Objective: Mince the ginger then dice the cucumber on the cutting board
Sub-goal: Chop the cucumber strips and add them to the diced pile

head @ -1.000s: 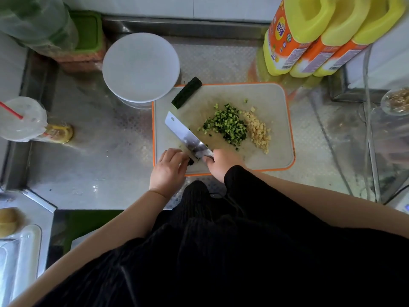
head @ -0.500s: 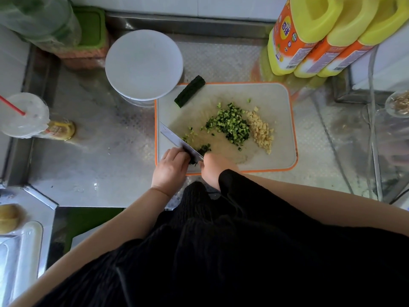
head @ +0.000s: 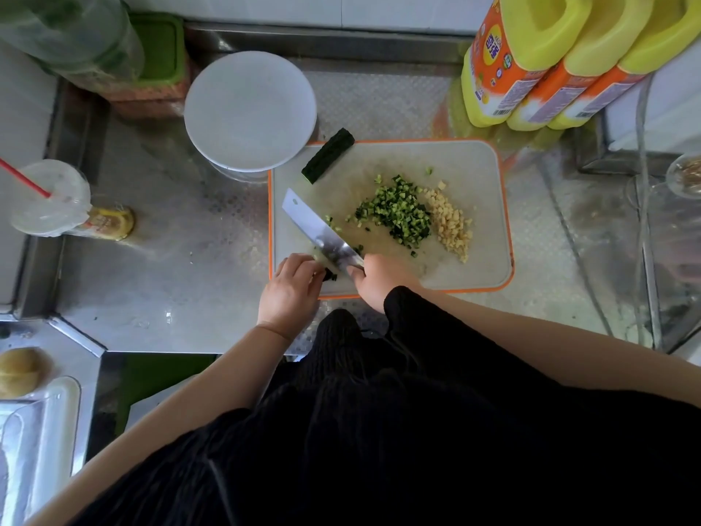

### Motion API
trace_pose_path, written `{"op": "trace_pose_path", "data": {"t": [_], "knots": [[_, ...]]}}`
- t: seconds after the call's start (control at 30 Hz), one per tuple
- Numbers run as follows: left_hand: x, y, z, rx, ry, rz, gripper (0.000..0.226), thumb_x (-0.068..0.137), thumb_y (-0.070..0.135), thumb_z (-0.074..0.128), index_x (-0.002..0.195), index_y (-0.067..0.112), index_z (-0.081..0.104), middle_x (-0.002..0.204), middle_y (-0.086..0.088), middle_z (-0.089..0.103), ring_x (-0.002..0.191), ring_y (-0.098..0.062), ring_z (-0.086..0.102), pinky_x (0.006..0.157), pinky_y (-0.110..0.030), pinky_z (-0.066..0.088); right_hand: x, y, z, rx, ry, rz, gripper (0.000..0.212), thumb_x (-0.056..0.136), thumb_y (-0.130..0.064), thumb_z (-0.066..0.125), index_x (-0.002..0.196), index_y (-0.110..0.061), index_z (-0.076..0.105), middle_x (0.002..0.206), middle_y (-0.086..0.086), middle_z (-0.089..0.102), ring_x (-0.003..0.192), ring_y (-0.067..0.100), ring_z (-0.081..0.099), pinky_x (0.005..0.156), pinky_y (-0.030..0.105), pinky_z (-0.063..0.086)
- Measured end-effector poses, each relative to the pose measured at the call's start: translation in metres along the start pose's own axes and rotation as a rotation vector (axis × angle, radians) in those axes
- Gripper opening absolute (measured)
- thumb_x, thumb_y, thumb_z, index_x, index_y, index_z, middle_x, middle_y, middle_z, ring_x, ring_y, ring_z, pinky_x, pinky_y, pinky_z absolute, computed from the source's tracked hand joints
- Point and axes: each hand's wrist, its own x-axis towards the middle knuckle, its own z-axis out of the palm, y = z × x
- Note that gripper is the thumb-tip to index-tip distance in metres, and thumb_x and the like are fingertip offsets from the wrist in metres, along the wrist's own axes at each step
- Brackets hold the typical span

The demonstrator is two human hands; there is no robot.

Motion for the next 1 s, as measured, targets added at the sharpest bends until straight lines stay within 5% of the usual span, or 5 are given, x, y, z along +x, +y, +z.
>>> {"op": "trace_pose_path", "data": {"t": [0.23, 0.6, 0.83, 1.0], "knots": [[0.001, 0.002, -0.002, 0.000, -0.060, -0.011, 0.022, 0.092, 0.022, 0.050, 0.091, 0.010, 0.068, 0.094, -0.005, 0.061, 0.085, -0.027, 0.057, 0.054, -0.039, 0.052, -0.009, -0.009, 0.005, -0.142, -0.007, -0.085, 0.032, 0.103, -0.033, 0.036, 0.105, -0.006, 0.054, 0.101, 0.011, 0.062, 0.095, 0.031, 0.059, 0.071, 0.032, 0.041], [0.001, 0.000, 0.002, 0.043, -0.044, 0.024, 0.023, 0.093, 0.019, 0.049, 0.089, 0.007, 0.068, 0.092, -0.007, 0.063, 0.081, -0.030, 0.058, 0.049, -0.042, 0.052, 0.002, -0.015, 0.018, -0.100, -0.044, -0.040, 0.017, 0.101, -0.025, 0.040, 0.090, -0.013, 0.045, 0.090, 0.008, 0.057, 0.081, 0.029, 0.054, 0.069, 0.032, 0.041], [0.000, -0.001, 0.001, 0.034, -0.030, 0.037, 0.019, 0.090, 0.017, 0.053, 0.087, 0.007, 0.069, 0.091, -0.007, 0.063, 0.084, -0.029, 0.060, 0.057, -0.041, 0.055, 0.010, -0.006, 0.006, 0.086, 0.013, 0.043, 0.036, 0.100, -0.039, 0.041, 0.113, -0.008, 0.053, 0.091, 0.006, 0.053, 0.080, 0.025, 0.048, 0.067, 0.031, 0.036], [-0.004, 0.002, -0.006, 0.016, -0.007, 0.015, 0.022, 0.089, 0.023, 0.054, 0.087, 0.008, 0.070, 0.092, -0.006, 0.065, 0.086, -0.026, 0.060, 0.053, -0.037, 0.054, 0.001, -0.002, 0.000, 0.015, 0.000, 0.046, 0.031, 0.101, -0.040, 0.036, 0.096, -0.012, 0.048, 0.075, 0.002, 0.046, 0.078, 0.026, 0.048, 0.061, 0.030, 0.034]]}}
